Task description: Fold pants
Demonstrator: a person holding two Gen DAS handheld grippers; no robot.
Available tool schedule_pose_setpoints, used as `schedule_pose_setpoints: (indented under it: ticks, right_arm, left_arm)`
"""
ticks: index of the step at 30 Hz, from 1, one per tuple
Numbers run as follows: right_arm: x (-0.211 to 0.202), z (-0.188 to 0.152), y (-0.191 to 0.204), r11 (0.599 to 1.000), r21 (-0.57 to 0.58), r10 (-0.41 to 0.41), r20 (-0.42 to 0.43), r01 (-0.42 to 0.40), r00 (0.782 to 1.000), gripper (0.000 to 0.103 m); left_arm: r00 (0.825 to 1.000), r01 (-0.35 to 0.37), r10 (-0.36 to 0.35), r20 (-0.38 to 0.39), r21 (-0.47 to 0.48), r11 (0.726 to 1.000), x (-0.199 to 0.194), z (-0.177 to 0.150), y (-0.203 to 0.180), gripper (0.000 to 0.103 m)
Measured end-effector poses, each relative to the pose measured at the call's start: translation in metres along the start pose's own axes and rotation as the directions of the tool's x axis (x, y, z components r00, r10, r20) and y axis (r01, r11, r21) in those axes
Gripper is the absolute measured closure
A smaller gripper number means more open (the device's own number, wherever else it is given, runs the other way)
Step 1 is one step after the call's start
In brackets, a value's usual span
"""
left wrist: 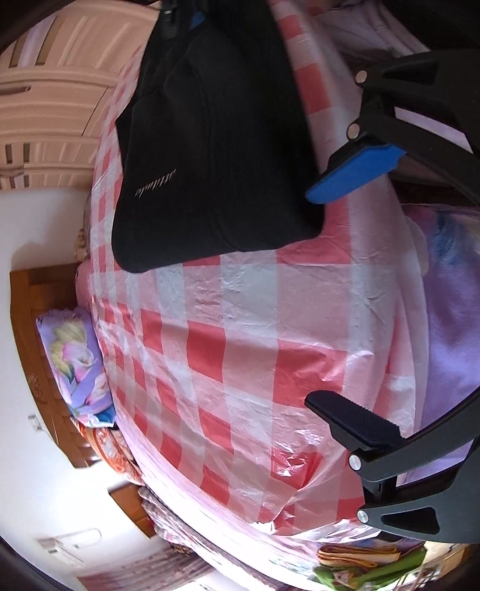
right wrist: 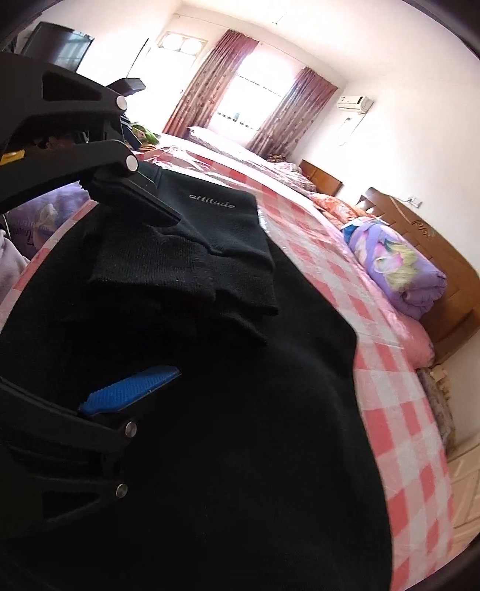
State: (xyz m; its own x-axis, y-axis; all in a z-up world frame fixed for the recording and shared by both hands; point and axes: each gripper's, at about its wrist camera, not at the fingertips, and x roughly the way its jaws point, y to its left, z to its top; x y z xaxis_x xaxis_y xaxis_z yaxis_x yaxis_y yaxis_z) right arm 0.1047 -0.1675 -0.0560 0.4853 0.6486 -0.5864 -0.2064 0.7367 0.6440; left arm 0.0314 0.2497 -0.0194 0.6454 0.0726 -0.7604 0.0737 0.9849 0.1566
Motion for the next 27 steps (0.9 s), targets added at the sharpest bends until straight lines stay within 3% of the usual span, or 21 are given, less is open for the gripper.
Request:
schedule_pose_setpoints:
  ticks: [2, 4, 7, 9, 12, 14, 17, 19, 21, 23, 25, 27]
  right_arm:
    - [-0.015, 0.004, 0.018, 0.995, -0.089, -0.05, 0.068, 0.056, 0.996, 0.027]
    - [-0.016, 0.008, 0.042, 0.98, -0.183, -0.057, 0.093, 0.074, 0.994, 0.027]
    - [0.006, 0.008, 0.085, 0.942, -0.323, -0.068, 0.089, 0.094, 0.994, 0.027]
    - [0.027, 0.004, 0.108, 0.902, -0.407, -0.123, 0.078, 0.145, 0.989, 0.027]
    - [0.051, -0.011, 0.129, 0.841, -0.509, -0.17, 0.071, 0.182, 0.983, 0.02]
    - [0.059, -0.025, 0.132, 0.796, -0.566, -0.206, 0.08, 0.215, 0.975, 0.016]
    - [0.083, -0.038, 0.103, 0.738, -0.599, -0.368, 0.029, 0.311, 0.929, 0.014]
    - [0.074, -0.043, 0.084, 0.756, -0.605, -0.273, 0.057, 0.251, 0.96, 0.014]
    - [0.069, -0.044, 0.076, 0.764, -0.607, -0.233, 0.056, 0.218, 0.971, 0.014]
    - [0.067, -0.04, 0.075, 0.771, -0.601, -0.235, 0.038, 0.21, 0.971, 0.014]
    - [0.062, -0.031, 0.078, 0.784, -0.582, -0.249, 0.019, 0.213, 0.968, 0.014]
    - [0.051, -0.019, 0.082, 0.801, -0.562, -0.229, 0.031, 0.206, 0.973, 0.014]
  left_arm:
    - [0.999, 0.007, -0.008, 0.039, 0.02, 1.0, -0.025, -0.001, 0.008, 0.002]
    - [0.99, 0.074, -0.065, 0.123, -0.07, 0.995, -0.054, 0.016, 0.027, 0.002]
    - [0.955, 0.181, -0.121, 0.271, -0.208, 0.961, -0.079, 0.067, 0.044, 0.002]
    - [0.947, 0.174, -0.097, 0.305, -0.235, 0.956, -0.074, 0.105, 0.033, 0.002]
    - [0.959, 0.201, -0.162, 0.232, -0.155, 0.967, -0.027, 0.162, -0.016, 0.002]
    - [0.967, 0.2, -0.182, 0.178, -0.091, 0.976, 0.01, 0.181, -0.049, 0.002]
    - [0.991, 0.086, -0.086, 0.099, 0.005, 0.996, 0.068, 0.185, -0.087, 0.002]
    - [0.999, -0.012, 0.01, 0.035, 0.047, 0.999, 0.107, 0.173, -0.098, 0.002]
    - [0.999, 0.024, -0.024, -0.029, 0.001, 1.0, 0.129, 0.162, -0.088, 0.001]
    - [1.0, 0.018, -0.017, 0.013, -0.057, 0.998, 0.123, 0.161, -0.077, 0.001]
    - [1.0, 0.026, -0.027, -0.013, -0.066, 0.997, 0.129, 0.158, -0.076, 0.001]
    - [1.0, 0.003, -0.002, 0.017, -0.058, 0.998, 0.126, 0.157, -0.076, 0.001]
